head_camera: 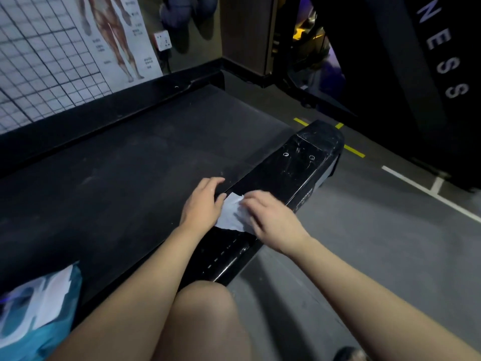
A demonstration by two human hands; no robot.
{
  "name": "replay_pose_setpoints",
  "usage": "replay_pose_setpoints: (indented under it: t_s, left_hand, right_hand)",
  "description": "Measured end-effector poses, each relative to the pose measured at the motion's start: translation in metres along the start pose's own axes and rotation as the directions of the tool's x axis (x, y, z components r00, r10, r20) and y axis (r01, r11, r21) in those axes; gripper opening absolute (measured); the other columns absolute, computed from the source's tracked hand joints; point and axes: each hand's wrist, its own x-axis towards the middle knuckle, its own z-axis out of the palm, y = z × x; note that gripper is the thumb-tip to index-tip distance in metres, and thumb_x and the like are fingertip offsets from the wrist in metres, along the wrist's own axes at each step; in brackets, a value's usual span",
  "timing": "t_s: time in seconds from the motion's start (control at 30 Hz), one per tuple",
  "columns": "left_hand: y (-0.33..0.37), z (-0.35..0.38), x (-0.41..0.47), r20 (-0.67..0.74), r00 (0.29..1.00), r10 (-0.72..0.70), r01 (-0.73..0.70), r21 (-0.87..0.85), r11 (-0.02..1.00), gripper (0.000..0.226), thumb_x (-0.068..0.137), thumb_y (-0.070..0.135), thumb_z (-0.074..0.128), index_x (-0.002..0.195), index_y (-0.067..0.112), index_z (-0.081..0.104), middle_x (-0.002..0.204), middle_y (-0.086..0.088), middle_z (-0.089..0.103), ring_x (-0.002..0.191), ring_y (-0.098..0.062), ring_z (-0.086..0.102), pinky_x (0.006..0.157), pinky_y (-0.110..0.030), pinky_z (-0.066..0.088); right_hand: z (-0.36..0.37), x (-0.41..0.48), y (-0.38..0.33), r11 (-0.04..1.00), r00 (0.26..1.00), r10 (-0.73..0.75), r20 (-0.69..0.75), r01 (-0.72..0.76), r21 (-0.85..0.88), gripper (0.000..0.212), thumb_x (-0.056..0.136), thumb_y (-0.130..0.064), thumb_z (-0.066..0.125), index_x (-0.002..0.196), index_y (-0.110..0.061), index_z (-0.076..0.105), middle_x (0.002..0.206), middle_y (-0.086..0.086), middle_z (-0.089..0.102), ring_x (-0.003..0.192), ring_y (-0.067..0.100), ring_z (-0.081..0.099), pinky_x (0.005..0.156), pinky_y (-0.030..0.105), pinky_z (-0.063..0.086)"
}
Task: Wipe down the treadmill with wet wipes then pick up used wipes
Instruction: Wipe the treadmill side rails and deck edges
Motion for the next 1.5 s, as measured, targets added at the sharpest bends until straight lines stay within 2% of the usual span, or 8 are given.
replay_pose_setpoints:
  t_s: [0.1,0.2,0.47,0.57,0.77,1.13,1.33,1.5]
  left_hand:
    - [-0.012,-0.003,-0.013,-0.016,0.995,0.100,-0.098,0.096,0.990,0.040,0.104,0.020,0.054,0.144,0.022,0.053,0.145,0.006,0.053,0.126,-0.019,0.057,0.100,-0.040,0.050]
    - [-0.030,0.002,-0.026,0.035,0.992,0.124,-0.128,0.157,0.979,0.045,0.106,0.026,0.051,0.149,0.016,0.048,0.152,0.002,0.049,0.137,-0.020,0.050,0.109,-0.040,0.045]
    - [-0.046,0.017,-0.031,0.245,0.969,0.033,-0.091,0.229,0.969,0.064,0.109,0.052,0.026,0.166,0.026,0.015,0.172,0.012,0.011,0.157,0.000,0.000,0.129,-0.028,0.000]
    - [-0.043,0.018,-0.031,0.239,0.971,0.023,-0.079,0.229,0.970,0.062,0.110,0.046,0.027,0.166,0.022,0.012,0.172,0.010,0.010,0.156,0.000,-0.001,0.127,-0.025,-0.004]
    - [-0.048,0.019,-0.030,0.269,0.963,-0.015,-0.054,0.251,0.967,0.067,0.110,0.048,0.024,0.165,0.019,0.000,0.172,0.008,-0.001,0.155,0.002,-0.008,0.128,-0.026,-0.004]
    - [0.009,0.026,0.009,0.255,0.961,-0.104,0.040,0.244,0.969,0.067,0.111,0.046,0.023,0.165,0.012,0.004,0.173,0.000,-0.009,0.157,-0.010,-0.013,0.129,-0.032,-0.004]
    - [0.067,0.070,0.067,0.252,0.941,-0.226,0.150,0.290,0.945,0.063,0.110,0.030,0.026,0.164,0.005,0.005,0.173,-0.010,-0.003,0.160,-0.021,-0.006,0.129,-0.040,-0.001]
    - [0.077,0.103,0.087,0.165,0.927,-0.337,0.274,0.315,0.909,0.066,0.110,0.044,0.014,0.164,0.009,0.000,0.173,-0.006,-0.003,0.159,-0.019,-0.009,0.129,-0.046,-0.005]
  right_hand:
    - [0.020,0.018,0.004,0.988,0.906,-0.152,0.395,0.146,0.045,0.051,0.107,-0.035,0.032,0.151,-0.012,0.044,0.161,0.005,0.037,0.150,0.020,0.030,0.124,0.039,0.021]
    - [0.033,0.022,0.017,0.981,0.829,-0.127,0.545,0.188,-0.057,0.063,0.108,-0.051,0.023,0.162,-0.020,0.018,0.168,-0.005,0.013,0.155,0.010,0.007,0.127,0.036,-0.001]
    - [0.015,0.068,0.078,0.969,0.803,0.196,0.563,-0.071,-0.236,0.062,0.106,-0.053,0.011,0.162,-0.027,0.007,0.169,-0.011,0.002,0.154,0.004,-0.003,0.126,0.037,-0.005]
    - [0.018,0.057,0.059,0.965,0.796,0.189,0.575,-0.040,-0.261,0.064,0.105,-0.052,0.007,0.162,-0.023,0.004,0.169,-0.007,-0.001,0.155,0.008,-0.005,0.126,0.038,-0.006]
    - [0.013,0.019,0.024,0.999,0.786,-0.027,0.618,0.032,0.003,0.080,0.090,-0.054,-0.002,0.162,-0.022,0.010,0.167,-0.010,0.005,0.154,0.003,0.000,0.125,0.032,-0.007]
    - [-0.028,0.082,0.156,0.924,0.814,0.363,0.453,-0.250,-0.291,0.055,0.109,-0.030,0.018,0.162,-0.020,0.008,0.170,-0.005,0.003,0.155,0.009,0.002,0.126,0.033,-0.003]
    - [-0.034,0.063,0.160,0.963,0.839,0.205,0.504,-0.079,-0.259,0.088,0.086,-0.057,-0.006,0.162,-0.017,0.007,0.169,-0.002,0.003,0.156,0.011,0.001,0.126,0.035,-0.002]
    - [-0.037,0.053,0.189,0.987,0.828,-0.026,0.561,0.112,-0.119,0.072,0.096,-0.049,0.007,0.162,-0.021,0.014,0.168,-0.009,0.006,0.155,0.005,0.003,0.125,0.029,-0.003]
